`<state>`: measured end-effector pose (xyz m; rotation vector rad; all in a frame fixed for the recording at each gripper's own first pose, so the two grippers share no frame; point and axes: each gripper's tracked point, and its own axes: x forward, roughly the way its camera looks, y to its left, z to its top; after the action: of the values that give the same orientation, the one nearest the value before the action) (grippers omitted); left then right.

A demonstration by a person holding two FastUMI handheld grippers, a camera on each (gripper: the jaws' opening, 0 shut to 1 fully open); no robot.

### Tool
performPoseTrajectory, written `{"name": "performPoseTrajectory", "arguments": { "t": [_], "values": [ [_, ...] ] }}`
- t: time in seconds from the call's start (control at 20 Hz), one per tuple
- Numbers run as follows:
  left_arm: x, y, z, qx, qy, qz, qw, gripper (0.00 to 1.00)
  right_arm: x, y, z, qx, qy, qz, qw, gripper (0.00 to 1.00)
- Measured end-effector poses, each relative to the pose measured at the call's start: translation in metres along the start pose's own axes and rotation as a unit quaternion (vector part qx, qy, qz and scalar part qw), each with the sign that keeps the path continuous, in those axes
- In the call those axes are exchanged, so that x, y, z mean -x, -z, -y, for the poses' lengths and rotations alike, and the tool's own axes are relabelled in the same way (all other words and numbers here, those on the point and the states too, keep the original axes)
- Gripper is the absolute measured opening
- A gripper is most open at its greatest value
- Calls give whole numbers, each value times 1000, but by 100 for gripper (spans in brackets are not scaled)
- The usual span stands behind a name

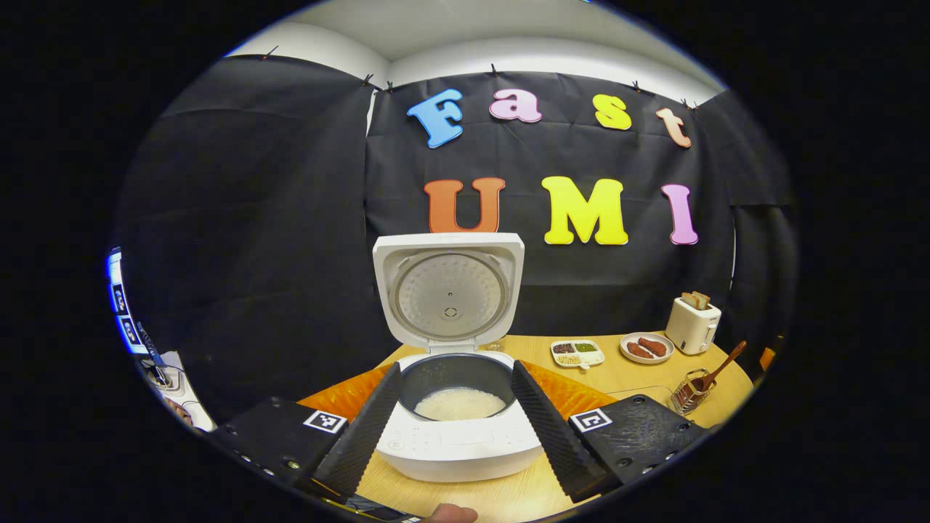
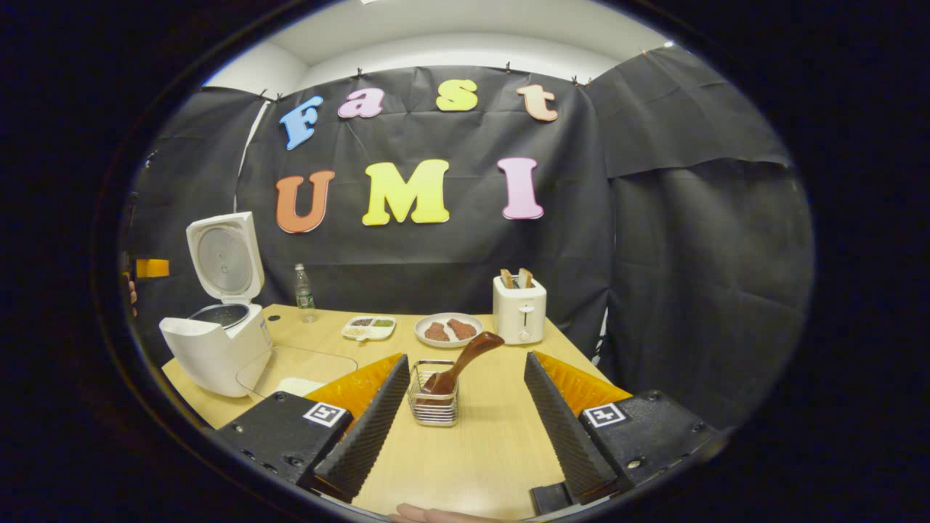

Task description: Close the left gripper, press the button to open the rice cooker; take a wooden spoon from the chopstick holder with the right hand, scoop a spoonful of rice and pour it into the rice cooker, then put the wooden spoon back into the chopstick holder.

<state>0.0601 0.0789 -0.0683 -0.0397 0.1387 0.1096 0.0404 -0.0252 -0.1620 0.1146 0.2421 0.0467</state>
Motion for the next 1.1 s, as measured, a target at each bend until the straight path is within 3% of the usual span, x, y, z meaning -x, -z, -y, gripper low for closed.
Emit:
{"name": "performPoseTrajectory", "arguments": {
  "t": [0.3,0.45,0.85,1.0,1.1],
  "values": [
    [53,-10,4,3,14,36,999,96,-35,24,-9,-1,-2,-16,1000,100],
    [78,-10,2,0,-1,56,998,96,-54,34,-18,-7,-3,-23,1000,100],
    [137,-9,18,-7,23,88,996,96,-132,60,9,-33,71,-34,996,100],
    [145,-12,17,-10,35,95,995,96,-149,74,3,-65,62,-46,995,100],
    [142,-11,12,-9,35,99,994,96,-156,63,-3,-69,49,-18,996,87]
  ]
}}
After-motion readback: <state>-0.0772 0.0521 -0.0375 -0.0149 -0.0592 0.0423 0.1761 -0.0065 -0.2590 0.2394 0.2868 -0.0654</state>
